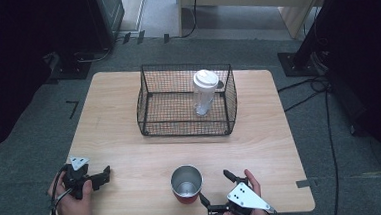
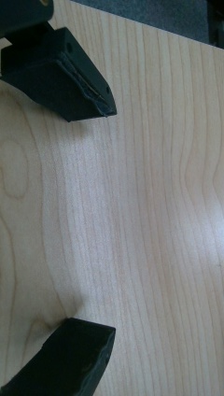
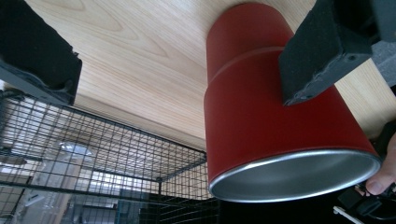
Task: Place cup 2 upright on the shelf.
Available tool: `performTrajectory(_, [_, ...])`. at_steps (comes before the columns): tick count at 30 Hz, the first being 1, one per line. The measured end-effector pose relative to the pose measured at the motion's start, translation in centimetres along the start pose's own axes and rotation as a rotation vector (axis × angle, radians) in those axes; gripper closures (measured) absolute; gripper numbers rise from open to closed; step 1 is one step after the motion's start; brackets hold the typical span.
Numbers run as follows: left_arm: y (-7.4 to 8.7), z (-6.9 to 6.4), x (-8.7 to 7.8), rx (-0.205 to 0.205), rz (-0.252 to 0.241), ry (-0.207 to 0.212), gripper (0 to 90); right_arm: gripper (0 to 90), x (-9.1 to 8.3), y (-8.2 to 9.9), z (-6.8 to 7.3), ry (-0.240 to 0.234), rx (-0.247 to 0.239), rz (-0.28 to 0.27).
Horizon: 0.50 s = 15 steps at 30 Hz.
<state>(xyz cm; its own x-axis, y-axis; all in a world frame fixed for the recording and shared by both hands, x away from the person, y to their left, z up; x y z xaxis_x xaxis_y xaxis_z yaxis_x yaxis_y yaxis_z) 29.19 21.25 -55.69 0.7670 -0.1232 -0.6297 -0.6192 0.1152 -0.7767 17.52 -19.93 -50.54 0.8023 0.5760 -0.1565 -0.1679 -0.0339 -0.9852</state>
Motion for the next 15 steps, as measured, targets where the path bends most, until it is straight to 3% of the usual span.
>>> performTrajectory(15, [0.0, 0.0, 0.0, -0.001, 0.000, 0.000, 0.0, 0.0, 1.4, -0.8, 2.4, -0.060, -0.006, -0.004])
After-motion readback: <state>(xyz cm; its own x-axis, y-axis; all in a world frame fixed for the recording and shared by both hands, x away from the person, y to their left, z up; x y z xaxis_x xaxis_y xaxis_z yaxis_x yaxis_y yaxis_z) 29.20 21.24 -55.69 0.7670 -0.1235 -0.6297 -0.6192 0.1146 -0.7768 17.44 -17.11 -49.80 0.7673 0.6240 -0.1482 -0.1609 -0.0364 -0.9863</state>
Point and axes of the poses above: each handheld gripper's, and its own axes: x roughly forward along the jaws, y roughly out of its underside, z roughly to its left, the point moved 5 cm from there along x, roughly forward along the jaws, and after that the axes turned 7 degrees about -z, right-handed, at the moved point
